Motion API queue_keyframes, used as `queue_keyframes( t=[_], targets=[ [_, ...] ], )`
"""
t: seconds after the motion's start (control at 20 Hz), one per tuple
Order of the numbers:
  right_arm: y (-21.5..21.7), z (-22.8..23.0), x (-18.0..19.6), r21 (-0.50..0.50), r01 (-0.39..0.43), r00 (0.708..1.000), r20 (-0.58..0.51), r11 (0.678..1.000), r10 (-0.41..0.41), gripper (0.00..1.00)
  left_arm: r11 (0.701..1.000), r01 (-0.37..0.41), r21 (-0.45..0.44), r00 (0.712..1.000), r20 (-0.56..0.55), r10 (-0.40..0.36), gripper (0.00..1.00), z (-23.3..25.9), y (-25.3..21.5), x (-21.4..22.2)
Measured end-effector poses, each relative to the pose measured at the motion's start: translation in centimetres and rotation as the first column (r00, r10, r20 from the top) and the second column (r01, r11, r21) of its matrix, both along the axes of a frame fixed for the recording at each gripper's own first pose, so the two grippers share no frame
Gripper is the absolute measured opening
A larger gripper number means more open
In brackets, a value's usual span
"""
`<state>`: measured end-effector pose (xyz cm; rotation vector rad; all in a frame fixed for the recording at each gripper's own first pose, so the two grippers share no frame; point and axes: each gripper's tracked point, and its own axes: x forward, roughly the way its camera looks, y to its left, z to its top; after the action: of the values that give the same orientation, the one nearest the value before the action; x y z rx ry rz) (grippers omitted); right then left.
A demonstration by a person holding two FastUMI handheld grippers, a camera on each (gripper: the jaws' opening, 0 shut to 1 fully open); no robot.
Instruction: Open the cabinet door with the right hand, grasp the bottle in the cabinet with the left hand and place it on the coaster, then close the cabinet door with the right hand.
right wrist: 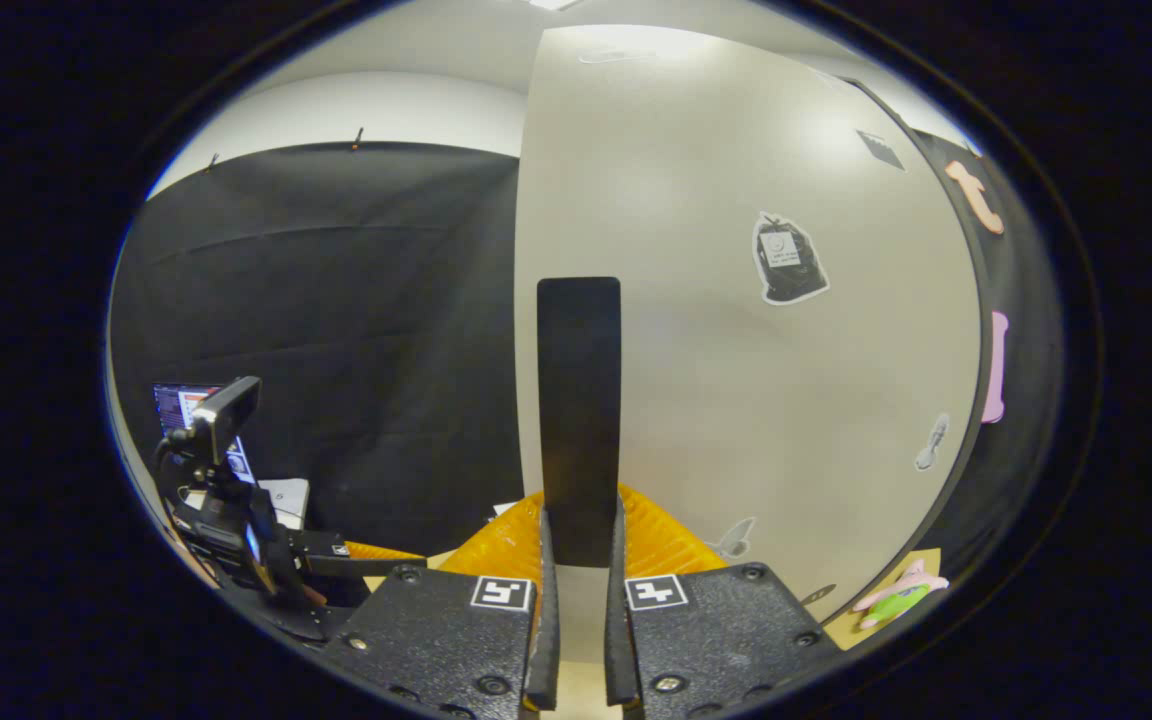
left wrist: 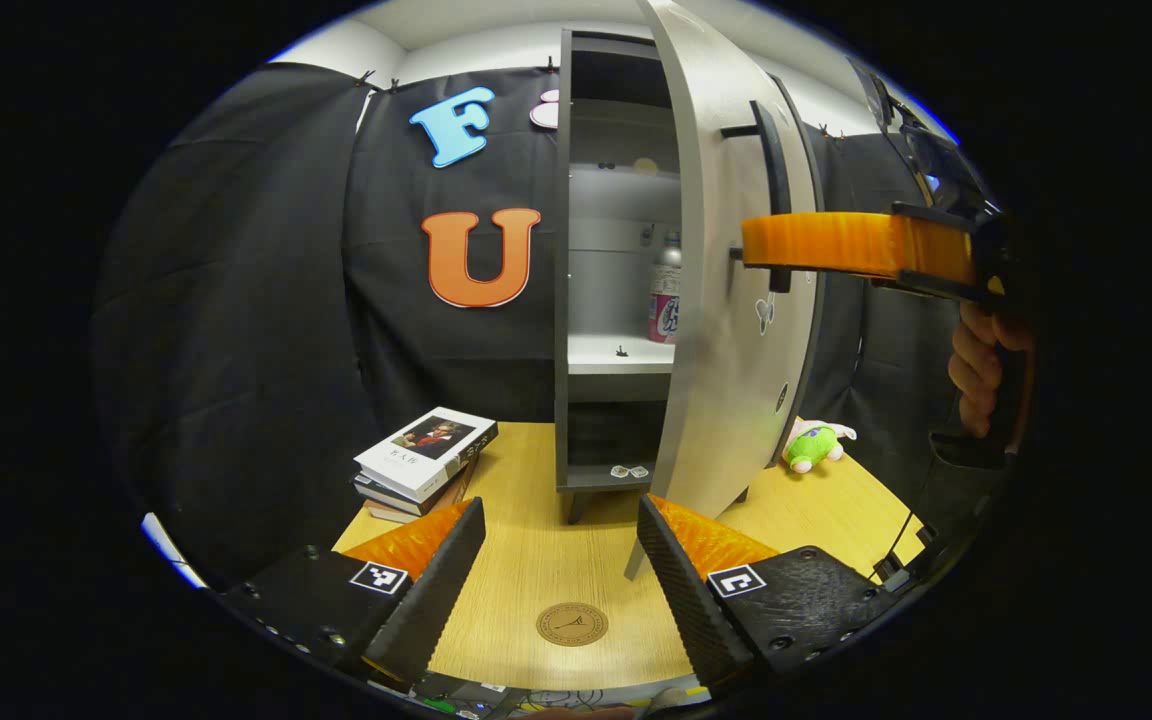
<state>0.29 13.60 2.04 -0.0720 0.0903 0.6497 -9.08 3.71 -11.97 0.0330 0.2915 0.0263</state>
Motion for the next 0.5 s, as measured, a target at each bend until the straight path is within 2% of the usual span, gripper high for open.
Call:
queue_keyframes(
  t=[0.2,0.5],
  targets=[
    [-1.8,-0.1,-2.0,0.010,-0.030,1.000,-0.003,1.000,0.030,0.21,1.000,0.020,0.002,1.000,-0.018,-0.020,0.93,-0.4,-1.4,0.4],
    [-4.4,-0.1,-4.1,0.014,-0.021,1.000,-0.010,1.000,0.021,0.21,0.998,0.067,-0.001,0.997,-0.027,-0.067,0.93,-0.8,-4.1,1.2]
  ],
)
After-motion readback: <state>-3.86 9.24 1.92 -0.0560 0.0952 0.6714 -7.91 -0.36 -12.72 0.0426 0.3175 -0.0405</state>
